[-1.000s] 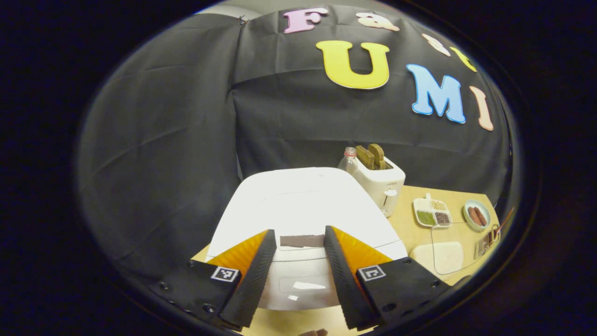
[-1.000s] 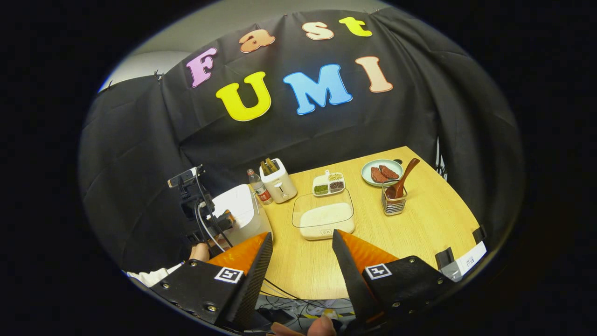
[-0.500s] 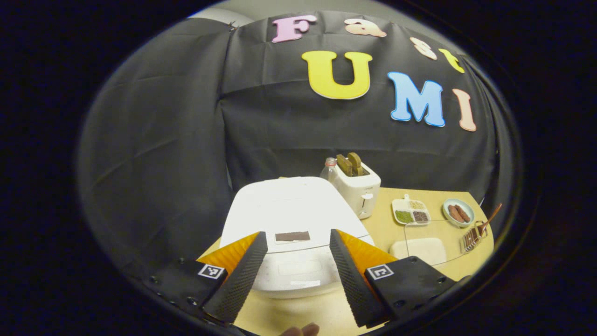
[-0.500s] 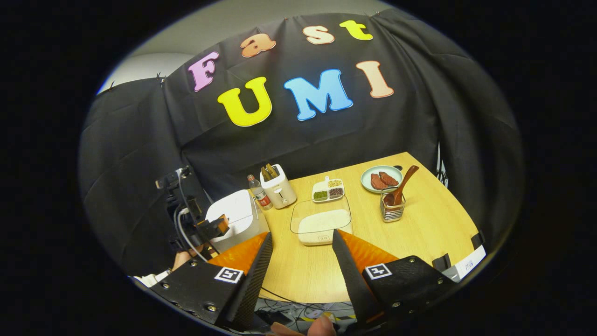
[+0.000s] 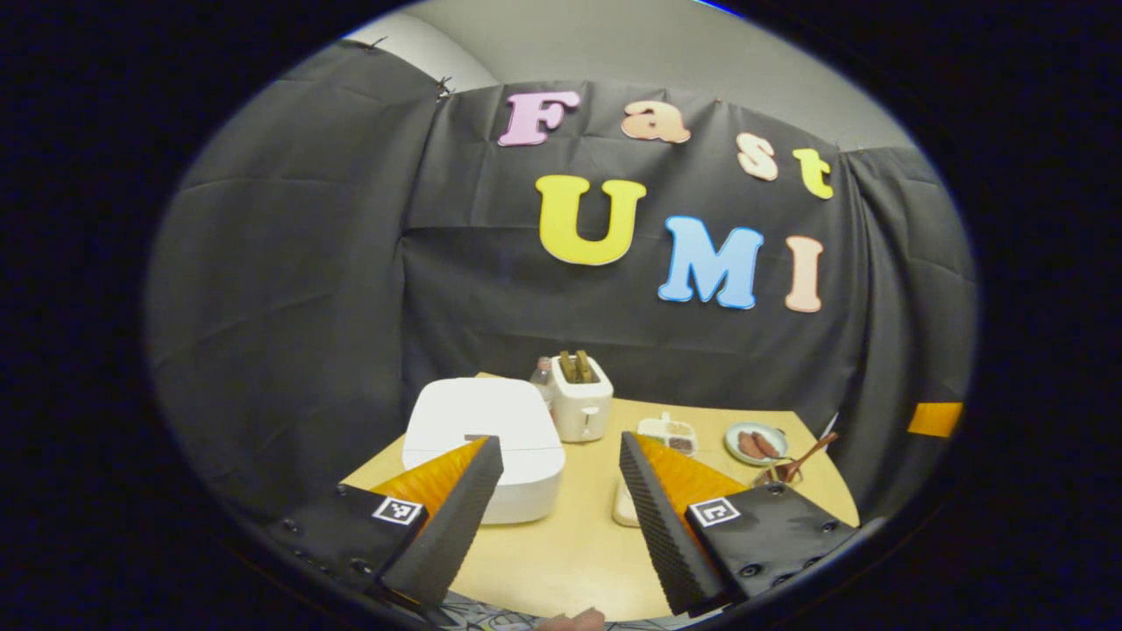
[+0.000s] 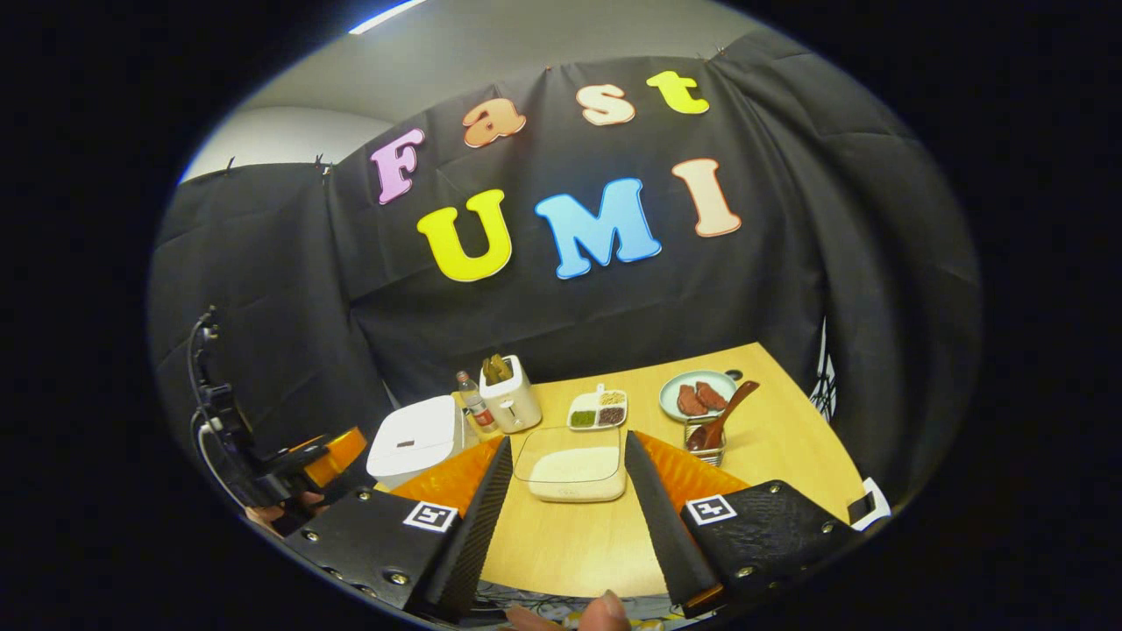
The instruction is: Close the left gripper, press the button to open the rice cooker; take a wooden spoon from the chopstick holder with the right hand, scoop a spoonful of rice and pour it into the rice cooker, then put the wooden spoon back into the chopstick holder.
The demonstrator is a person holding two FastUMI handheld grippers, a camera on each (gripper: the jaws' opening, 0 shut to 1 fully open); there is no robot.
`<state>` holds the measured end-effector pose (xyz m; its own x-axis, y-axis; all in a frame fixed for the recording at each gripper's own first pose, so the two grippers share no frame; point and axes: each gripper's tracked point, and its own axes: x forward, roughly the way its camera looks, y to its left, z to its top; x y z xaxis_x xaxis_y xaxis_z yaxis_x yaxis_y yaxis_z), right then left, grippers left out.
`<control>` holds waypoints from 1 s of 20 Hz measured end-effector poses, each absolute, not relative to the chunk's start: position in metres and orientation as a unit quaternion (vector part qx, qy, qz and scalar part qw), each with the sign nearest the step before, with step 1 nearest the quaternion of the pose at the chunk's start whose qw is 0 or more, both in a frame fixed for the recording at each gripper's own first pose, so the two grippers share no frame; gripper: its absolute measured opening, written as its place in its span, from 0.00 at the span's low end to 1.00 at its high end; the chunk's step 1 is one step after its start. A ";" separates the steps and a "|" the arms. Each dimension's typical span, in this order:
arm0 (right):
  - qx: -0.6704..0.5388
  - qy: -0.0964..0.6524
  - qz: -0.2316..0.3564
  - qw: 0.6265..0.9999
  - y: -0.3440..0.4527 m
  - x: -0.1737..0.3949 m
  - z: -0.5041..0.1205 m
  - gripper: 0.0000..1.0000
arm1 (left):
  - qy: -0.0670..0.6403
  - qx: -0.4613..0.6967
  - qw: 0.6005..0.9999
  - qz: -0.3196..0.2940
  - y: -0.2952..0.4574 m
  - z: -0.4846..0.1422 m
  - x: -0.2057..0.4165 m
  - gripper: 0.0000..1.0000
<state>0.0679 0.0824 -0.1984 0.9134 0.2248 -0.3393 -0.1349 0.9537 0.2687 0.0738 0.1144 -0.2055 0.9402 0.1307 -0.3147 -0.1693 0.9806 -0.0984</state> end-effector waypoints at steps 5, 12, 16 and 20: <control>0.097 0.089 0.090 0.987 0.040 0.069 -0.156 0.80 | 0.067 -0.054 0.996 0.037 0.054 -0.132 0.017 0.94; 0.030 0.014 0.077 0.996 0.036 0.044 -0.134 0.84 | 0.011 -0.045 0.999 0.021 0.024 -0.074 -0.017 0.89; -0.009 -0.011 0.031 0.999 0.030 0.046 -0.126 0.94 | 0.007 -0.050 0.998 0.025 0.037 -0.071 -0.029 0.90; -0.002 -0.001 0.049 0.999 0.055 0.042 -0.131 0.96 | 0.013 -0.053 0.998 0.036 0.056 -0.077 -0.034 0.90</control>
<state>0.0419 0.0552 -0.1313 0.9952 0.0980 0.0011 -0.0980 0.9952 -0.0045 -0.0343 0.0557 -0.0769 0.9970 0.0713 -0.0294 -0.0740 0.9918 -0.1046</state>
